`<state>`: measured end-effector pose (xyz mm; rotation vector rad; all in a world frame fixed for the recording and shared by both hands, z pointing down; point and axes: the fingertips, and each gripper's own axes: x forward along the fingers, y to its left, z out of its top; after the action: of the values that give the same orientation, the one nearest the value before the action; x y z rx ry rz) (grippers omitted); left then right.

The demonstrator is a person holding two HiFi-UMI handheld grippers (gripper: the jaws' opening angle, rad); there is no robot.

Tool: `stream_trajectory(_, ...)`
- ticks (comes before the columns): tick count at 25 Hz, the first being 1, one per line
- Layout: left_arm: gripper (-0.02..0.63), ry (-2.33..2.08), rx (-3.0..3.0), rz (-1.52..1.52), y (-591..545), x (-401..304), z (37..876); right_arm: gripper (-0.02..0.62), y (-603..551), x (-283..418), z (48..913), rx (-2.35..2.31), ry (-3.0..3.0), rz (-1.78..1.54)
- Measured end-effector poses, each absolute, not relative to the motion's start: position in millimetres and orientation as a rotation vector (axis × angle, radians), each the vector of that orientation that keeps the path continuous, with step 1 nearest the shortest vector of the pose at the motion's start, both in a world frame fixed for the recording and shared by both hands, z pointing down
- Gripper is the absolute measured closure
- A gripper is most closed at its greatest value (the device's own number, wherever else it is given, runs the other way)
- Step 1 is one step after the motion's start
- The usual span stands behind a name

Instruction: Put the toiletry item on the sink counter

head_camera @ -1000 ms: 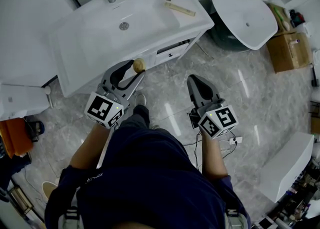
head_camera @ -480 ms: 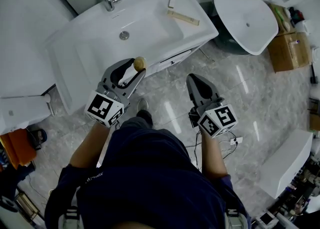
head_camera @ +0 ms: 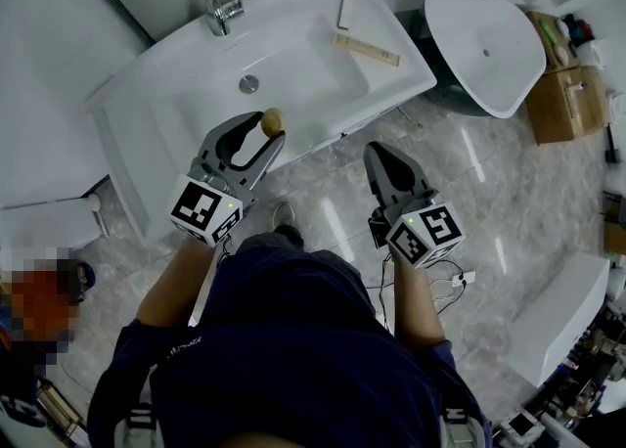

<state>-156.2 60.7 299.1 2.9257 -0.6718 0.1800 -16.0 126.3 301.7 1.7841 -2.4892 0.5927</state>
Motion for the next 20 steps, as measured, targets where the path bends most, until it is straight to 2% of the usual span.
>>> stream_trajectory(20, 0.413, -0.714, 2.931, 0.157, -5, -160, 296, 0.589, 61, -20, 297, 1.747, -2.501, 0.568)
